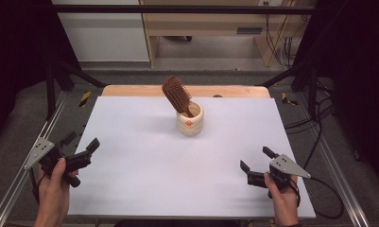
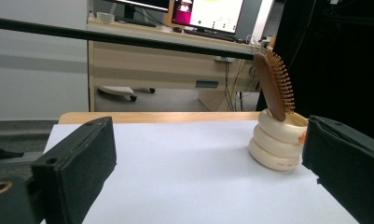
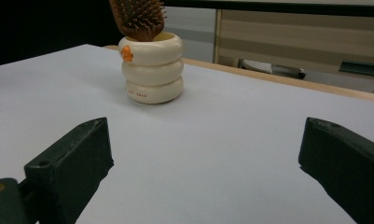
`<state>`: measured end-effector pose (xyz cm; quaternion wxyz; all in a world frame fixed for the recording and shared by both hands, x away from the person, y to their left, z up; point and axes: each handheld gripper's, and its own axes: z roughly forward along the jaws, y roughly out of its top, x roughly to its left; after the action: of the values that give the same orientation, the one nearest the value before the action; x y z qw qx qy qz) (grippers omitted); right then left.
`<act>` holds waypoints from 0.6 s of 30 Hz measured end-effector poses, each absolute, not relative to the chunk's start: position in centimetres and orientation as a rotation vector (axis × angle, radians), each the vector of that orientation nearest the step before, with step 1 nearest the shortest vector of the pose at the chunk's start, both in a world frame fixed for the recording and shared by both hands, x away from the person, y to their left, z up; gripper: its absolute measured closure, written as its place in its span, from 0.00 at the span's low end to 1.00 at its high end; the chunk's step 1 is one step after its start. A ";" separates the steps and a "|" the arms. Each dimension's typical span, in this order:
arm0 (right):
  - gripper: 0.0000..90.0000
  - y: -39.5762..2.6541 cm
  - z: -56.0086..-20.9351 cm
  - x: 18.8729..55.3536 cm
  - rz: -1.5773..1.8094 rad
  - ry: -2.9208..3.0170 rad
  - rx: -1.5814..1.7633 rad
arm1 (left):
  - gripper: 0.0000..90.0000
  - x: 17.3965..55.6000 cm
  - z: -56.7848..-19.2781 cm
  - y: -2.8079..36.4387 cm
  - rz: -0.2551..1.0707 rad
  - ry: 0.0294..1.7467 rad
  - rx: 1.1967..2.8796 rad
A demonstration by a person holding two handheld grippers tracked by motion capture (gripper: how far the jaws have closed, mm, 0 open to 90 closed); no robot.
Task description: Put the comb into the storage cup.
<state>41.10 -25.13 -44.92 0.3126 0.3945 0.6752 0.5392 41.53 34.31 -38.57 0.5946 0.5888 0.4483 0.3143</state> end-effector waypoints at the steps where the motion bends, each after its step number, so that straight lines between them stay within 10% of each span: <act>1: 0.03 -25.1 -44.9 41.1 1.426 1.780 1.043 | 0.03 41.4 -38.7 34.3 0.732 1.043 1.368; 18: 0.03 -24.3 -45.2 41.4 1.462 1.847 0.980 | 0.03 39.1 -40.8 34.5 0.750 1.034 1.429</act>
<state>41.36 -24.32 -45.23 0.2908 0.3676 0.6925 0.5484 39.10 34.47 -40.80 0.5748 0.6100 0.4416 0.3202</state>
